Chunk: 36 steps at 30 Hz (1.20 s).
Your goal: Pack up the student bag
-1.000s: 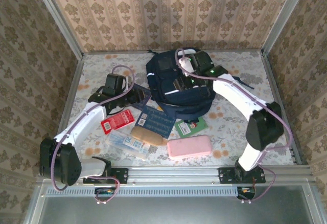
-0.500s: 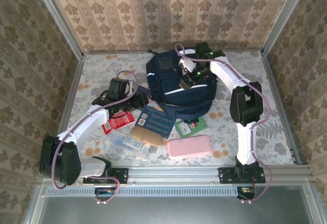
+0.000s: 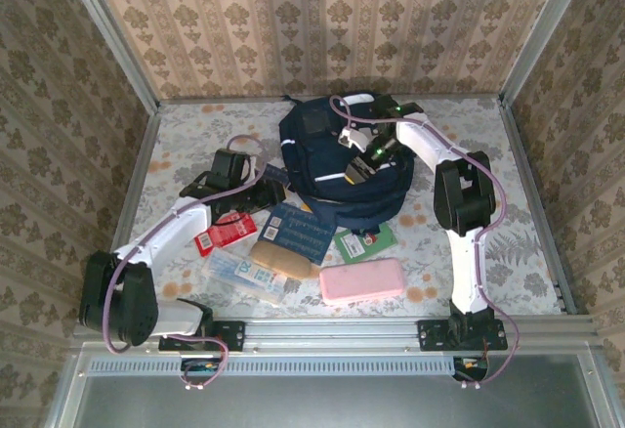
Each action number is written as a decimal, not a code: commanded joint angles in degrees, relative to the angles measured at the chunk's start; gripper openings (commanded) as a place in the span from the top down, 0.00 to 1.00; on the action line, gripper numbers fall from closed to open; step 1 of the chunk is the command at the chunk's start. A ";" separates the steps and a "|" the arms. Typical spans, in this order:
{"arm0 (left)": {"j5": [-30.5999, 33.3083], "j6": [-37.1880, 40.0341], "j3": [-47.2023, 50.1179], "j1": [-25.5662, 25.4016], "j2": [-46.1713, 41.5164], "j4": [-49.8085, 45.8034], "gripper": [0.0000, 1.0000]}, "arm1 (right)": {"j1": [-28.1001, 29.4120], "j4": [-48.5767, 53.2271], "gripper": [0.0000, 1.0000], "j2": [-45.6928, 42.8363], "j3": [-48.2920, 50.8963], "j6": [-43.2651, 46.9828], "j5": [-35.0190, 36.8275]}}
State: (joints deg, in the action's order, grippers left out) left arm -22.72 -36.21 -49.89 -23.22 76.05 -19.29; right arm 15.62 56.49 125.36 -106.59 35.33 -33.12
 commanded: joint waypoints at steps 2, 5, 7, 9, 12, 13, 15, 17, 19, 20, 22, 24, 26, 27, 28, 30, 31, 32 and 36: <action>-0.57 1.53 -1.69 0.22 0.41 -0.01 0.52 | -0.27 0.95 0.75 -4.83 2.23 1.80 -2.30; -0.66 1.95 -1.57 0.55 0.17 -0.14 0.52 | -0.15 0.61 0.93 -5.33 3.02 1.67 -1.75; -0.66 2.10 -1.27 0.81 -0.12 -0.13 0.52 | 0.15 -0.07 1.00 -5.65 3.67 1.67 -0.57; -0.80 2.18 -1.02 1.08 -0.56 -0.21 0.52 | 0.31 -0.73 1.00 -6.14 3.92 1.48 0.80; -0.92 2.45 -0.65 1.53 -1.55 -0.37 0.52 | 0.00 -4.00 1.00 -8.20 4.04 -0.81 2.68; -0.92 2.53 -0.60 1.72 -1.82 -0.44 0.52 | -0.36 -5.36 1.00 -8.89 3.99 -1.83 3.91; -0.92 2.54 -0.43 2.13 -2.54 -0.53 0.52 | -1.60 -8.18 1.00 -10.70 4.08 -4.37 4.80; -0.75 2.63 -0.45 2.35 -3.13 -0.46 0.52 | -3.15 -10.84 1.00 -13.11 4.36 -7.23 3.19; -0.53 2.72 -0.56 2.46 -3.49 -0.55 0.52 | -4.88 -14.26 1.00 -15.98 5.25 -11.31 1.47; -0.40 2.73 -0.63 2.40 -3.62 -0.53 0.52 | -5.35 -15.51 1.00 -16.92 5.63 -12.87 1.29; -0.22 2.70 -0.73 2.48 -3.72 -0.42 0.52 | -6.47 -18.97 1.00 -19.65 6.70 -18.69 2.66; -0.04 2.59 -0.81 2.43 -3.80 -0.26 0.52 | -7.27 -23.15 1.00 -22.24 7.85 -25.75 6.63; 0.04 2.50 -0.90 2.40 -3.81 -0.07 0.52 | -7.79 -25.35 1.00 -24.60 8.58 -30.04 8.88; 0.13 2.46 -1.00 2.39 -3.85 0.04 0.52 | -7.95 -26.62 1.00 -25.78 8.57 -32.26 10.76; 0.13 2.46 -1.04 2.39 -3.81 0.17 0.52 | -8.10 -27.36 1.00 -26.80 8.25 -34.05 12.08; 0.22 2.71 -1.26 2.39 -3.81 0.09 0.52 | -8.31 -27.21 1.00 -28.28 6.72 -37.13 15.71; 0.35 2.80 -1.35 2.39 -3.90 -0.04 0.52 | -8.45 -26.62 1.00 -28.93 5.53 -38.51 18.22; 0.40 2.89 -1.43 2.39 -3.89 -0.05 0.52 | -8.50 -26.02 1.00 -29.34 4.14 -39.57 20.25; 0.66 3.16 -1.34 2.39 -4.07 0.13 0.52 | -8.87 -19.99 1.00 -29.83 -2.20 -42.86 27.13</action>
State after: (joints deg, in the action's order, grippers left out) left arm -22.52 -34.68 -49.89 -21.21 73.63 -19.25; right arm 7.20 33.58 97.30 -105.06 -1.87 -13.30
